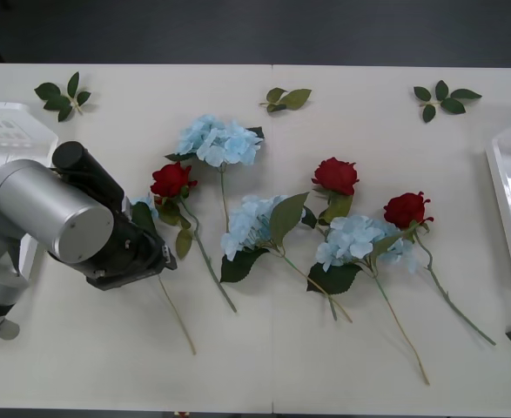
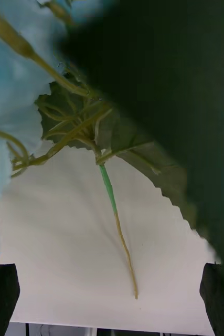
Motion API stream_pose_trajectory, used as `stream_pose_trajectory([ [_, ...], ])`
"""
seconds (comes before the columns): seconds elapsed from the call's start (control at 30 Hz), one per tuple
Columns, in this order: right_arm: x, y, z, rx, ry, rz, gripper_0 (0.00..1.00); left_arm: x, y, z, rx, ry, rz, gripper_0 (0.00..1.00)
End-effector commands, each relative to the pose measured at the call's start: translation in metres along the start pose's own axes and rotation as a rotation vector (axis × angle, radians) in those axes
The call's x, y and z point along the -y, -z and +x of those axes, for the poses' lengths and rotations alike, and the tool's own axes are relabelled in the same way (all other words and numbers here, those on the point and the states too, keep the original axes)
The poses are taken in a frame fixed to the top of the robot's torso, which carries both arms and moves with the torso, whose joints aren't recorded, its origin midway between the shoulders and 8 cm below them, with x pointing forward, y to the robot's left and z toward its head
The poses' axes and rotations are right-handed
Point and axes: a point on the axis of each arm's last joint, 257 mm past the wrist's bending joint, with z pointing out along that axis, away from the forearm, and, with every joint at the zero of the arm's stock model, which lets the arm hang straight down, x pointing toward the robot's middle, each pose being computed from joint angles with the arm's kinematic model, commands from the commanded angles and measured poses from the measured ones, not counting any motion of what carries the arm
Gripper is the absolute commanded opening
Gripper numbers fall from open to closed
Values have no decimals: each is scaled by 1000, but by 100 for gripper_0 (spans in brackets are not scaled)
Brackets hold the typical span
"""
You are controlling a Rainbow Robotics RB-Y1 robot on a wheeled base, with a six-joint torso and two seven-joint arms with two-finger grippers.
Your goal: Put the red flowers into the right box and the blue flowers into the left box
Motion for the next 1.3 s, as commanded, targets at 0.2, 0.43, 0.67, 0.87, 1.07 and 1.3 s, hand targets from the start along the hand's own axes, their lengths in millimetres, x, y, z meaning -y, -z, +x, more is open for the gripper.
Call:
stream_pose_trajectory([
  [0.2, -5, 5, -34, 44, 100, -14, 85, 4, -13, -24, 71, -15, -37, 100],
  [0.43, -71, 23, -88, 93, 102, -248, 89, 1, -25, -24, 64, -6, -53, 100],
  [0.67, -153, 52, -150, 147, 81, -452, 89, 3, -36, -26, 80, -15, -44, 100],
  [0.87, -205, 70, -161, 78, 85, -469, 89, 1, -38, -24, 74, -19, -50, 87],
  [1.07, -242, 80, -150, -9, 135, -447, 89, -1, -41, -23, 69, -30, -56, 47],
  [1.3, -270, 77, -127, -94, 195, -370, 89, -2, -42, -23, 69, -38, -61, 0],
])
